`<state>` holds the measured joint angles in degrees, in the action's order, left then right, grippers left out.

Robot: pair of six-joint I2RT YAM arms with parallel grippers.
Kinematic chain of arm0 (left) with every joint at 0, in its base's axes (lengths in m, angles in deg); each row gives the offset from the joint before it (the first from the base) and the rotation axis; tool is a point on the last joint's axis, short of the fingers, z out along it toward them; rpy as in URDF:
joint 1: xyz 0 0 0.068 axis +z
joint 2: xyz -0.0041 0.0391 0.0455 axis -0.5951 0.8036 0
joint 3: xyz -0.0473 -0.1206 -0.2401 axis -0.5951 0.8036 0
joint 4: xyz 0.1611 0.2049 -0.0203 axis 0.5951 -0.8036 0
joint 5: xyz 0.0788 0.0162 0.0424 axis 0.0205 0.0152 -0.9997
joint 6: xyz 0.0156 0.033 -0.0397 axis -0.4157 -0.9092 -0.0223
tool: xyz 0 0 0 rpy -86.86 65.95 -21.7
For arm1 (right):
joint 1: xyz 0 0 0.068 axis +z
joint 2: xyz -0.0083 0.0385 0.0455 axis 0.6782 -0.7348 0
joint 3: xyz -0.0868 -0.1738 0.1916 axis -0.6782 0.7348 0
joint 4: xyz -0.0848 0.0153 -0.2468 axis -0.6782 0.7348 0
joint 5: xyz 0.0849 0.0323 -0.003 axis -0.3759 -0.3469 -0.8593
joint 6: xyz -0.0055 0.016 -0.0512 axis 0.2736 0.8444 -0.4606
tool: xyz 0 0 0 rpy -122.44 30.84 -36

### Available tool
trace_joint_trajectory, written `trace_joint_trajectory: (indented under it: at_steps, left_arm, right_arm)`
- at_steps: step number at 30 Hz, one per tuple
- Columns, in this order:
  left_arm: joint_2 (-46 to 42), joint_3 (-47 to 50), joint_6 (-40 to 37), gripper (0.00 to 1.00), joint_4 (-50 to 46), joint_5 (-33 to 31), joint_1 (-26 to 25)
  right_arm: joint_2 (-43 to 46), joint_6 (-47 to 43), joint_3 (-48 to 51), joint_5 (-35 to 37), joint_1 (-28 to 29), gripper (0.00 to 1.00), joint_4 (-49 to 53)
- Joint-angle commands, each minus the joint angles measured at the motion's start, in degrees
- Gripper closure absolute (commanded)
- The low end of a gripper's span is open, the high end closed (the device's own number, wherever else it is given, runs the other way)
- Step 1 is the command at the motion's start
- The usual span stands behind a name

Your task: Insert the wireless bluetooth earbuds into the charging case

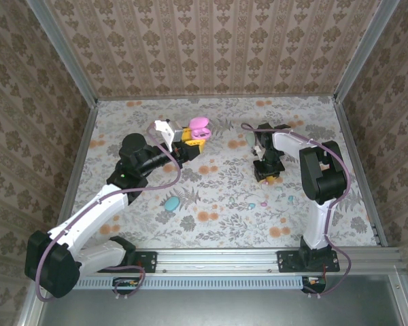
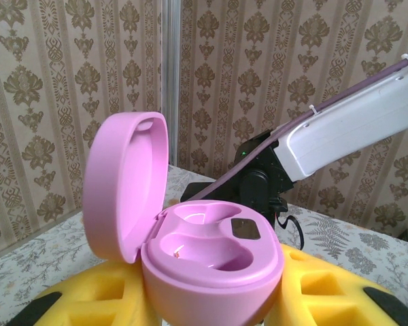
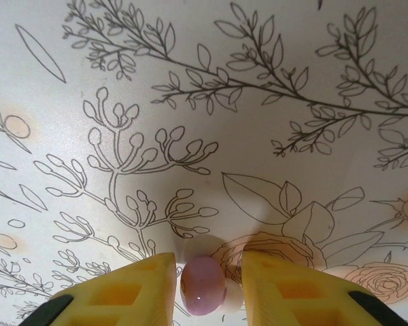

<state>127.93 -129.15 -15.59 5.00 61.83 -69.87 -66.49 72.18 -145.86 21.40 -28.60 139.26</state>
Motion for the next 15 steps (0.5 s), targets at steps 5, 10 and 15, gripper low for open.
trace_joint_trajectory:
  at_steps: [5,10,15]
  left_arm:
    - [-0.8,0.4,-0.4,0.65,1.0,-0.4,-0.1]
    - [-0.5,0.3,-0.3,0.65,0.9,-0.1,-0.1]
    - [-0.4,0.3,-0.3,0.65,0.8,-0.1,-0.1]
  right_arm:
    - [-1.9,-1.8,-1.6,2.1,0.3,0.67,1.4]
    - [-1.9,-2.2,-1.6,1.5,0.4,0.70,1.5]
    - [-1.8,-1.9,-1.7,1.5,0.5,0.73,1.7]
